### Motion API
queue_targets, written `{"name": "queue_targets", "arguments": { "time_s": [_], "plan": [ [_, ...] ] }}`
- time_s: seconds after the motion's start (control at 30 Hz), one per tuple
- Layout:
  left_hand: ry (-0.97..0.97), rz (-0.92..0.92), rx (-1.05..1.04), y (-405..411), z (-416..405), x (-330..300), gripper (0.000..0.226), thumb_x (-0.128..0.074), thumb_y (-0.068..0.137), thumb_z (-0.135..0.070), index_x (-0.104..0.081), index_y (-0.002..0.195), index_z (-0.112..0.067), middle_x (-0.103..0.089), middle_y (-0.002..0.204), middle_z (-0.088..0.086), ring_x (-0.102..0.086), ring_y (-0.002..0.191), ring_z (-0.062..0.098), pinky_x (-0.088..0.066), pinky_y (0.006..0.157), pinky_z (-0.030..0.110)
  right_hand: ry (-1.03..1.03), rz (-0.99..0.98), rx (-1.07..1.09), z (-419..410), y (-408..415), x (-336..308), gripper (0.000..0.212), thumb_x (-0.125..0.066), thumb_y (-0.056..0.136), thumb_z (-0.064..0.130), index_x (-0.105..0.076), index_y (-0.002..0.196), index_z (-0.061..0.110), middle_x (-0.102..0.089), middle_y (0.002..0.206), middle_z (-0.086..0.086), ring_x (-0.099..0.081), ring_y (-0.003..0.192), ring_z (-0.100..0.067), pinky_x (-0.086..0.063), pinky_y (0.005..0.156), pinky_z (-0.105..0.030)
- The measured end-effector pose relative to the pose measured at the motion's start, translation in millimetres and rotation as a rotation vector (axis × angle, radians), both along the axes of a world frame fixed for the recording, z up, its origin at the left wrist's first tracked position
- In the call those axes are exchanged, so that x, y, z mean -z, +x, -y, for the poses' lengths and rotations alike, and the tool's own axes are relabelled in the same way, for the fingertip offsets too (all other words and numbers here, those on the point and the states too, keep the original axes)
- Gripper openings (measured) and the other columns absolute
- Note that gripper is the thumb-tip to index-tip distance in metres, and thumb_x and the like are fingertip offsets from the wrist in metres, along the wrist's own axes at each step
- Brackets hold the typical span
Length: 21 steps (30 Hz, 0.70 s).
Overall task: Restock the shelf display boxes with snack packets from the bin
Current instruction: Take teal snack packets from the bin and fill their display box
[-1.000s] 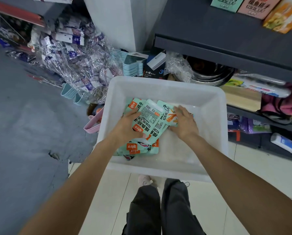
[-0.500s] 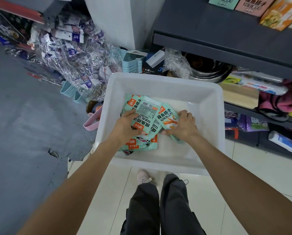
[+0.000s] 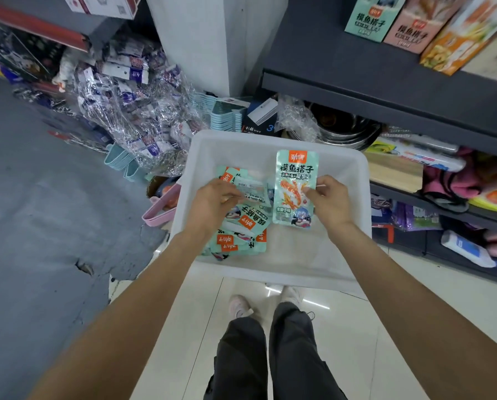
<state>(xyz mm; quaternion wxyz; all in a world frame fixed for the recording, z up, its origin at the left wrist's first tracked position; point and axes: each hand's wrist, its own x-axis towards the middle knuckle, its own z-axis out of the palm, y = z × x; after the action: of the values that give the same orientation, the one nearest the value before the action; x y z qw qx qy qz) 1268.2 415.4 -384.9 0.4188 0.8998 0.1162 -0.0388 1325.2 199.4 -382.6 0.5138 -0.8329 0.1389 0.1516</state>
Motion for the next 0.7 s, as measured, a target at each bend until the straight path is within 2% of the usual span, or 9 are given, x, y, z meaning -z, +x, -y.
{"name": "queue_targets", "arguments": {
  "time_s": [0.07, 0.1, 0.2, 0.3, 0.4, 0.47, 0.57, 0.7],
  "plan": [
    [0.03, 0.07, 0.004, 6.4, 0.3, -20.6, 0.016, -0.065, 0.086, -0.012, -0.073, 0.1, -0.011, -0.066, 0.101, 0.008, -0.06, 0.093, 0.021, -0.043, 0.081, 0.023, 0.051, 0.023, 0.009, -2.0, 4.5, -19.7, 0.024, -0.063, 0.084, 0.008, -0.05, 0.077, 0.027, -0.07, 0.095, -0.013, -0.067, 0.086, -0.029, -0.055, 0.076, -0.047],
    [0.028, 0.09, -0.003, 10.8, 0.9, -33.3, 0.018, -0.063, 0.087, -0.012, -0.072, 0.103, -0.009, -0.066, 0.101, 0.008, -0.059, 0.091, 0.021, -0.043, 0.082, 0.024, 0.102, 0.032, 0.012, -3.1, 6.9, -32.7, 0.025, -0.061, 0.085, 0.005, -0.049, 0.082, 0.027, -0.069, 0.098, -0.014, -0.067, 0.086, -0.029, -0.056, 0.074, -0.049],
    [-0.035, 0.127, -0.039, 28.4, 1.5, -73.3, 0.021, -0.062, 0.089, -0.013, -0.066, 0.109, -0.009, -0.064, 0.089, 0.001, -0.058, 0.078, 0.013, -0.048, 0.075, 0.023, 0.227, 0.079, -0.027, -3.9, 17.7, -75.6, 0.042, -0.055, 0.087, -0.005, -0.042, 0.113, 0.026, -0.064, 0.097, -0.006, -0.066, 0.079, -0.016, -0.057, 0.055, -0.033],
    [-0.103, 0.188, -0.032, 51.1, 1.5, -111.1, 0.012, -0.062, 0.089, -0.012, -0.062, 0.101, -0.015, -0.059, 0.075, -0.009, -0.056, 0.068, 0.001, -0.045, 0.064, 0.014, 0.246, 0.168, -0.064, 2.7, 33.2, -114.2, 0.058, -0.054, 0.086, -0.008, -0.036, 0.119, 0.035, -0.064, 0.098, -0.001, -0.065, 0.082, -0.01, -0.056, 0.051, -0.03],
    [-0.147, 0.248, -0.004, 77.6, 7.6, -148.6, 0.007, -0.061, 0.089, -0.011, -0.059, 0.089, -0.018, -0.061, 0.072, -0.011, -0.056, 0.065, -0.001, -0.045, 0.061, 0.015, 0.143, 0.308, -0.063, 11.2, 52.7, -148.3, 0.049, -0.055, 0.087, -0.005, -0.038, 0.115, 0.031, -0.066, 0.097, 0.004, -0.066, 0.087, -0.01, -0.057, 0.061, -0.037],
    [-0.156, 0.275, -0.009, 98.4, 14.7, -170.6, 0.009, -0.061, 0.089, -0.012, -0.057, 0.086, -0.019, -0.066, 0.077, -0.003, -0.06, 0.066, 0.005, -0.049, 0.063, 0.02, 0.066, 0.399, -0.04, 18.5, 68.9, -166.9, 0.032, -0.052, 0.091, 0.004, -0.04, 0.11, 0.026, -0.066, 0.092, 0.002, -0.066, 0.083, -0.012, -0.057, 0.068, -0.043],
    [-0.173, 0.303, -0.03, 132.9, 27.5, -196.0, 0.012, -0.063, 0.088, -0.014, -0.055, 0.083, -0.021, -0.069, 0.087, 0.005, -0.063, 0.075, 0.017, -0.052, 0.072, 0.03, -0.031, 0.504, -0.007, 34.8, 99.8, -185.9, 0.014, -0.051, 0.094, 0.016, -0.048, 0.107, 0.018, -0.067, 0.092, -0.005, -0.065, 0.087, -0.024, -0.054, 0.076, -0.054],
    [-0.191, 0.324, -0.008, 184.3, 53.5, -222.4, 0.021, -0.065, 0.087, -0.017, -0.055, 0.074, -0.03, -0.068, 0.083, 0.002, -0.064, 0.083, 0.02, -0.053, 0.083, 0.042, -0.041, 0.593, 0.024, 62.7, 149.0, -206.1, 0.009, -0.055, 0.093, 0.016, -0.051, 0.093, 0.008, -0.069, 0.094, -0.008, -0.066, 0.084, -0.024, -0.054, 0.069, -0.044]
  ]
}}
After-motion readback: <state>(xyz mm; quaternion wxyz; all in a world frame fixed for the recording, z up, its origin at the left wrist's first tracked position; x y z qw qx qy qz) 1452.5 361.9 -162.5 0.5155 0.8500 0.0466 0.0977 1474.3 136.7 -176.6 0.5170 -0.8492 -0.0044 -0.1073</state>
